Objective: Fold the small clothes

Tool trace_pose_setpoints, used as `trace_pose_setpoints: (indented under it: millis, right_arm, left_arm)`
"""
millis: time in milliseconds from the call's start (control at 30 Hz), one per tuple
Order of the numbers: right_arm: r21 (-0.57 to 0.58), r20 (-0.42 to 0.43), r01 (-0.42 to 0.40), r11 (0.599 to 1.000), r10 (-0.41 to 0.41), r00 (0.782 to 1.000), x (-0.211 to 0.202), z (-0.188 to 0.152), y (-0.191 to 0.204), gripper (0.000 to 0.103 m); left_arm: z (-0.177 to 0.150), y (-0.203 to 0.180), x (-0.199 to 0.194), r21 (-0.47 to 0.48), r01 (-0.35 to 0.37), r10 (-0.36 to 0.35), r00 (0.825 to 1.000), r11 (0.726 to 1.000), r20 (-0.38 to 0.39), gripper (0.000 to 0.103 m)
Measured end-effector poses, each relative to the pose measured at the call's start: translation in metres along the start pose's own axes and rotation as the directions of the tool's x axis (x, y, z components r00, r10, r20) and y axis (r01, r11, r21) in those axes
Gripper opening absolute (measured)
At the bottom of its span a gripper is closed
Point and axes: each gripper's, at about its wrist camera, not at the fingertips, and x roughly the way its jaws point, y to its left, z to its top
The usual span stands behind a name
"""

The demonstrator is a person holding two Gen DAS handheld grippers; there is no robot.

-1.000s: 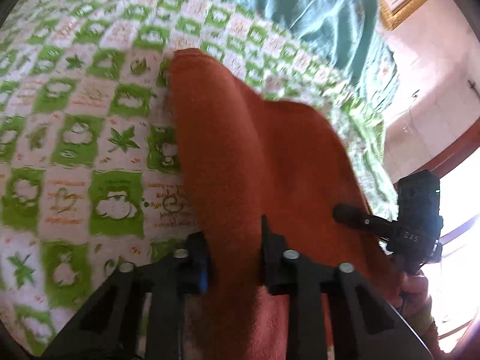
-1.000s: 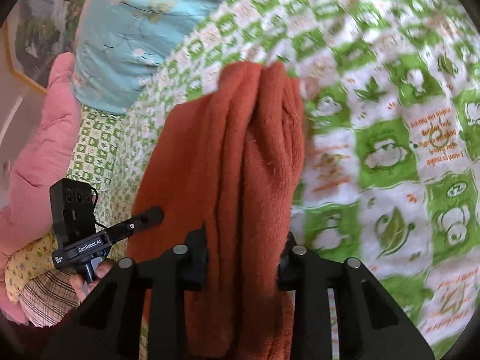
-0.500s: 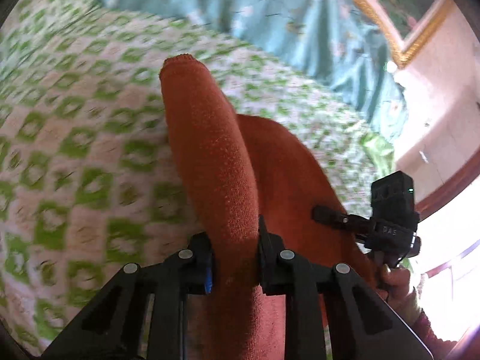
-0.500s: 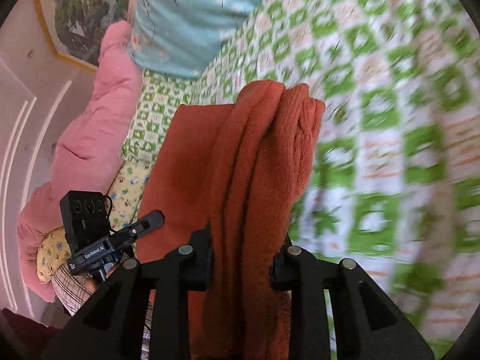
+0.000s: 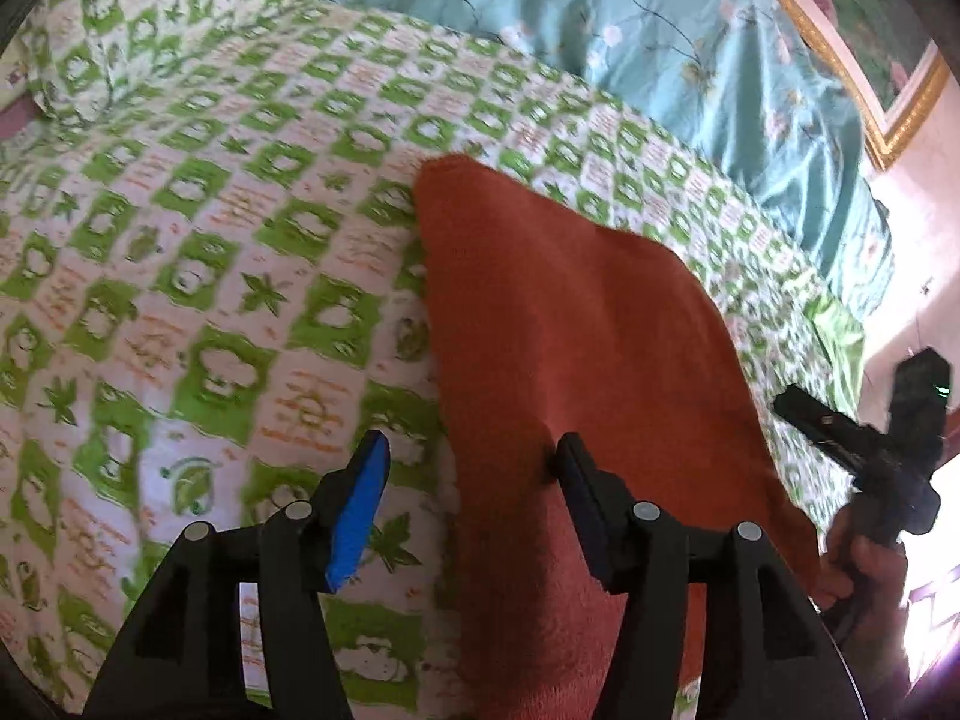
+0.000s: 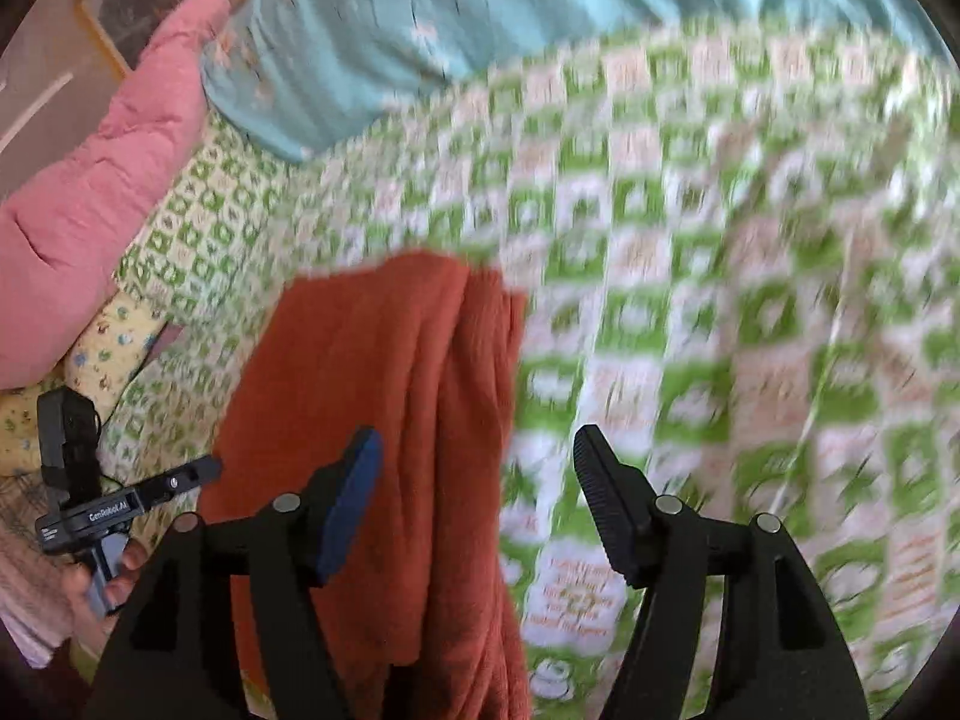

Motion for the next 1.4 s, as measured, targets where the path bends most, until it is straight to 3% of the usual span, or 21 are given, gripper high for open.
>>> trace_pose_setpoints:
  millis: [67, 100, 133, 367, 400, 433, 600, 700, 800, 900, 967, 1133, 1400]
  right_arm:
    - [-0.013, 0.016, -0.04, 0.999, 0.04, 0.999, -0.001, 0.008, 0.006, 0.055]
    - [-0.011, 0.001, -0.073, 0.997, 0.073, 0.997, 0.004, 0.012, 0.009, 0.035]
    - [0.001, -0.028, -0.092, 0.996, 0.092, 0.995, 0.009, 0.013, 0.008, 0.03]
    - [0.054, -0.133, -0.104, 0.993, 0.11, 0.985, 0.056, 0.018, 0.006, 0.027]
    - [0.057, -0.135, -0.11, 0.992, 0.117, 0.984, 0.057, 0.017, 0.005, 0.014]
    - [0.059, -0.131, -0.123, 0.991, 0.13, 0.983, 0.055, 0.017, 0.003, 0.012]
    - [0.077, -0.03, -0.152, 0.985, 0.154, 0.988, 0.014, 0.032, -0.008, 0.01]
    - [0.071, -0.09, -0.096, 0.993, 0.102, 0.991, 0.03, 0.028, -0.016, 0.01]
    - [0.088, -0.144, -0.075, 0.993, 0.087, 0.986, 0.056, 0.016, -0.021, 0.012]
    - [0.156, -0.119, -0.098, 0.983, 0.117, 0.986, 0.049, 0.013, -0.025, 0.019]
    - [0.143, -0.098, -0.097, 0.985, 0.111, 0.989, 0.031, 0.01, -0.021, 0.022]
    - [0.07, -0.053, -0.11, 0.991, 0.114, 0.992, -0.023, -0.026, -0.014, 0.029]
    - [0.104, -0.014, -0.123, 0.987, 0.125, 0.992, -0.059, -0.091, -0.023, 0.029]
  left_arm:
    - [0.006, -0.001, -0.003, 0.009, -0.032, 0.031, 0.999, 0.999, 0.018, 0.058]
    - [0.008, -0.003, -0.003, 0.015, -0.042, 0.041, 0.999, 0.999, 0.024, 0.058]
    - [0.01, -0.004, -0.004, 0.021, -0.048, 0.048, 0.998, 0.999, 0.03, 0.058]
    - [0.024, -0.017, 0.017, 0.079, -0.116, 0.116, 0.993, 0.99, 0.01, 0.058]
    - [0.024, -0.018, 0.021, 0.08, -0.114, 0.114, 0.993, 0.99, 0.0, 0.058]
    - [0.025, -0.019, 0.024, 0.079, -0.109, 0.11, 0.994, 0.991, -0.011, 0.057]
    - [0.024, -0.041, 0.03, 0.138, -0.116, 0.119, 0.993, 0.984, -0.013, 0.058]
    - [0.021, -0.044, 0.046, 0.145, -0.145, 0.153, 0.987, 0.979, -0.047, 0.057]
    - [0.02, -0.035, 0.046, 0.117, -0.128, 0.135, 0.989, 0.985, -0.061, 0.059]
    - [0.017, -0.03, 0.035, 0.103, -0.115, 0.122, 0.99, 0.988, -0.069, 0.059]
    - [0.009, -0.031, 0.023, 0.117, -0.113, 0.121, 0.991, 0.987, -0.062, 0.058]
    - [-0.03, -0.029, -0.02, 0.1, -0.049, 0.046, 0.998, 0.994, 0.029, 0.055]
    - [-0.109, -0.03, -0.059, 0.168, 0.004, -0.002, 1.0, 0.986, -0.012, 0.057]
